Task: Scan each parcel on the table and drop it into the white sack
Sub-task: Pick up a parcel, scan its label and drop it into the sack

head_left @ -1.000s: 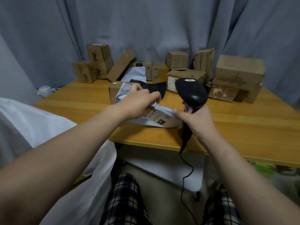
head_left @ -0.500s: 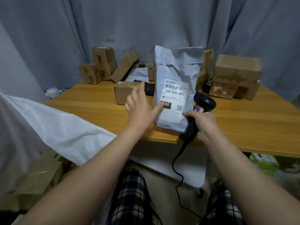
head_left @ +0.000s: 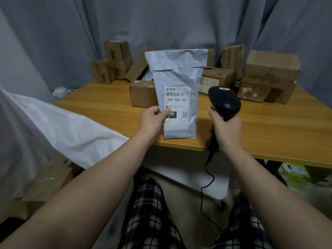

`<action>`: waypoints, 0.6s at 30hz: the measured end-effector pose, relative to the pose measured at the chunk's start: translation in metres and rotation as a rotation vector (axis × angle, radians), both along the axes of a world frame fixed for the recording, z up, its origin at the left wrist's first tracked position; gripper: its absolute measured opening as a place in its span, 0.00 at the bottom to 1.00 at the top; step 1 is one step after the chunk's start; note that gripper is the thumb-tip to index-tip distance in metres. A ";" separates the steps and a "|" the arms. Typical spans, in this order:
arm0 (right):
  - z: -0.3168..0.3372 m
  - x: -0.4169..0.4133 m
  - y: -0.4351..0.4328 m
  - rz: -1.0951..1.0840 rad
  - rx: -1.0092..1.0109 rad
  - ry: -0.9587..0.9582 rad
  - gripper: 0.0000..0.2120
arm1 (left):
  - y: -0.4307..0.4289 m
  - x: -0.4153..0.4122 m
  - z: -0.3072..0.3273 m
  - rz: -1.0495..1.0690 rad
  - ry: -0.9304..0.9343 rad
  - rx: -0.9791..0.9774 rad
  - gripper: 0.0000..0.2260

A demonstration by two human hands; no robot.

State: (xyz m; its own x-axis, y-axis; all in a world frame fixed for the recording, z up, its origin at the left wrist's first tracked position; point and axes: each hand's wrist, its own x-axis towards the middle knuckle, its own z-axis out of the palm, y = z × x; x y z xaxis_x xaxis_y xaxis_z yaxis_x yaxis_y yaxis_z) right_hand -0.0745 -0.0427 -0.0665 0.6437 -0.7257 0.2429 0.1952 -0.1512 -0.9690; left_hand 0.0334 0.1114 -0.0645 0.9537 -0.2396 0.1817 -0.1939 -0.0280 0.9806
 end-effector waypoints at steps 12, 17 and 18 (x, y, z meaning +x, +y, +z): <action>-0.013 -0.008 0.029 0.258 -0.178 0.037 0.21 | 0.001 0.015 -0.015 0.163 0.105 -0.080 0.05; -0.014 -0.008 0.035 0.252 -0.197 0.076 0.17 | 0.001 0.016 -0.016 0.162 0.105 -0.072 0.05; -0.014 -0.008 0.036 0.249 -0.194 0.076 0.17 | 0.001 0.016 -0.016 0.163 0.104 -0.074 0.05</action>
